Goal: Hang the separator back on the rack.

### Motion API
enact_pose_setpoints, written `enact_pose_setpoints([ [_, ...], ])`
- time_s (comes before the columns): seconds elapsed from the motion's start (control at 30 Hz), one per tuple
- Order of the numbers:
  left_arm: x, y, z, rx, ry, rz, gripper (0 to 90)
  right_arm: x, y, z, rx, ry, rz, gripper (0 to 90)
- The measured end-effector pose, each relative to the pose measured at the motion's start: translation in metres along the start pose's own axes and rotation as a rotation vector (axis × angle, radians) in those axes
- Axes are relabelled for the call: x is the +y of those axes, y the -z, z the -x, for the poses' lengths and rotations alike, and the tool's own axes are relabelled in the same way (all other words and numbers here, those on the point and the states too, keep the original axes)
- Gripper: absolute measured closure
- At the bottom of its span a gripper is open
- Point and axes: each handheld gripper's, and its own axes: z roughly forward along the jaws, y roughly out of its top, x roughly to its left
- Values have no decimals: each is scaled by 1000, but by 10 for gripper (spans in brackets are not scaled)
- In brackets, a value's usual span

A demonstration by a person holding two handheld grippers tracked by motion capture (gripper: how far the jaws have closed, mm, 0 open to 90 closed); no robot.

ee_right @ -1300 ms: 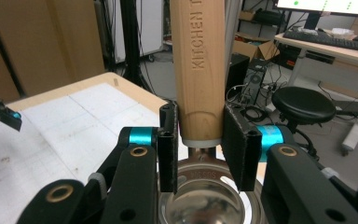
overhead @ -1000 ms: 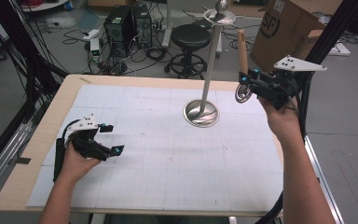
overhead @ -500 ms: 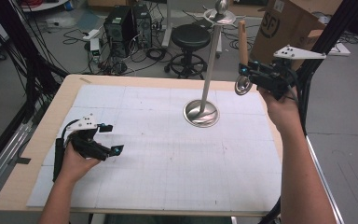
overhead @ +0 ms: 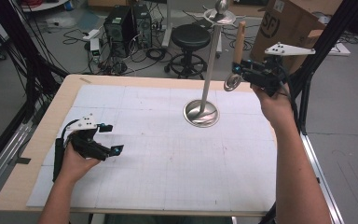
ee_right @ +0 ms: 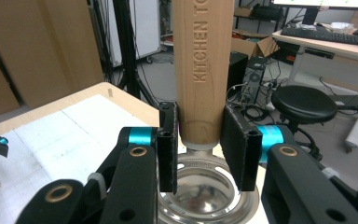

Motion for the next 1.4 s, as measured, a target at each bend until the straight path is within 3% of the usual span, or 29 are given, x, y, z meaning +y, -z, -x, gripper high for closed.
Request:
enact_pose_setpoints([
  [0.43, 0, 1, -1, -1, 4, 3, 16, 0, -11, 5, 10, -12, -26, 683],
  [1.23, 0, 1, -1, 1, 4, 5, 17, 2, -35, -4, 34, 8, -69, 679],
  [1.4, 0, 0, 0, 0, 0, 0, 16, 3, -34, -5, 31, -2, -62, 623],
])
